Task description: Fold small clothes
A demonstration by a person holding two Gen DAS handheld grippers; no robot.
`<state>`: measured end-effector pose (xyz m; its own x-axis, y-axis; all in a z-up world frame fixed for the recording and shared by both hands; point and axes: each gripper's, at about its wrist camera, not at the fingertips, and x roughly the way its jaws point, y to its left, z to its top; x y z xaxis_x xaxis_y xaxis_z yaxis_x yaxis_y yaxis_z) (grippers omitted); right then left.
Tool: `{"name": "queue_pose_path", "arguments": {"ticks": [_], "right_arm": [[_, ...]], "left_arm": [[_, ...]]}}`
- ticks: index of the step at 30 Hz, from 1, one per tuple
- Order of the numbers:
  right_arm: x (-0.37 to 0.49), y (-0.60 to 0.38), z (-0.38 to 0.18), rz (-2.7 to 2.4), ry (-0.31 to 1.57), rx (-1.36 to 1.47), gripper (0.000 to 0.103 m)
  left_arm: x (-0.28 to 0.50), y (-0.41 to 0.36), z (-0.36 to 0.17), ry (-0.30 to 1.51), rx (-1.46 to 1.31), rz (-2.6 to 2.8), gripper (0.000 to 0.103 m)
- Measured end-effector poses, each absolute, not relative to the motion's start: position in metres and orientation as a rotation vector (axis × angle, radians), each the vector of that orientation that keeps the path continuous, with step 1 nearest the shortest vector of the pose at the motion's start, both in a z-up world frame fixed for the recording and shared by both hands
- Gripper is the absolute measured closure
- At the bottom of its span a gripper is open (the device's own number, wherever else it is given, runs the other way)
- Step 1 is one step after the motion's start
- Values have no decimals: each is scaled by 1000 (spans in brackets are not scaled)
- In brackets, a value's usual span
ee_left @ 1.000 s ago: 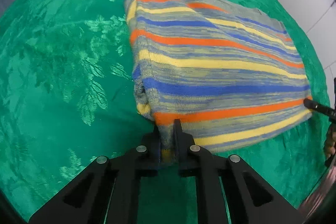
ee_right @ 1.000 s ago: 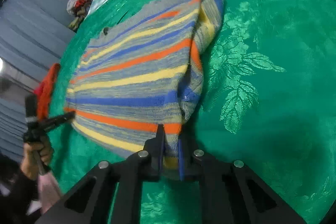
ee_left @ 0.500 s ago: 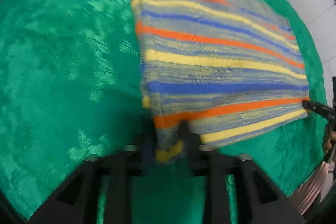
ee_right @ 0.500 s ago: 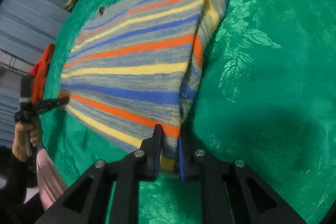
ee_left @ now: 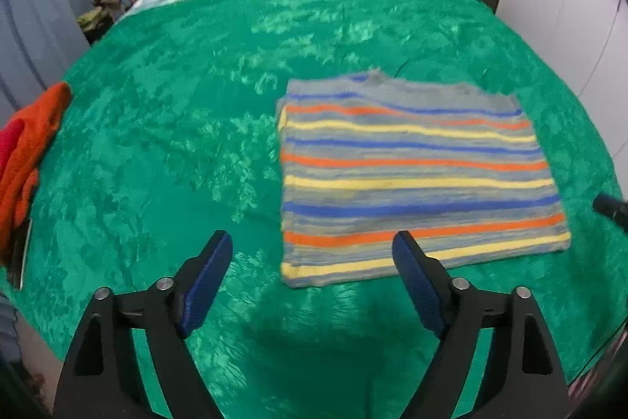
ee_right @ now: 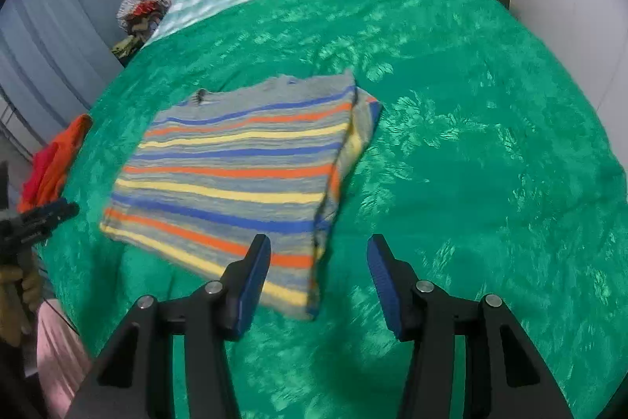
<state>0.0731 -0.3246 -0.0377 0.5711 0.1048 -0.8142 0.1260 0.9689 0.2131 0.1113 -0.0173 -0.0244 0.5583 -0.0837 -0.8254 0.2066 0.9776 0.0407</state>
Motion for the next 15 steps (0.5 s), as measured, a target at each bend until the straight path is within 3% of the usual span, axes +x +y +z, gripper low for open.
{"name": "queue_pose_path", "arguments": {"ticks": [7, 15], "right_arm": [[34, -296, -30, -20, 938, 267, 36], [-2, -269, -14, 4, 917, 286, 35]], "left_arm": [[81, -27, 9, 908, 144, -125, 14], [48, -37, 38, 851, 167, -105, 14]]}}
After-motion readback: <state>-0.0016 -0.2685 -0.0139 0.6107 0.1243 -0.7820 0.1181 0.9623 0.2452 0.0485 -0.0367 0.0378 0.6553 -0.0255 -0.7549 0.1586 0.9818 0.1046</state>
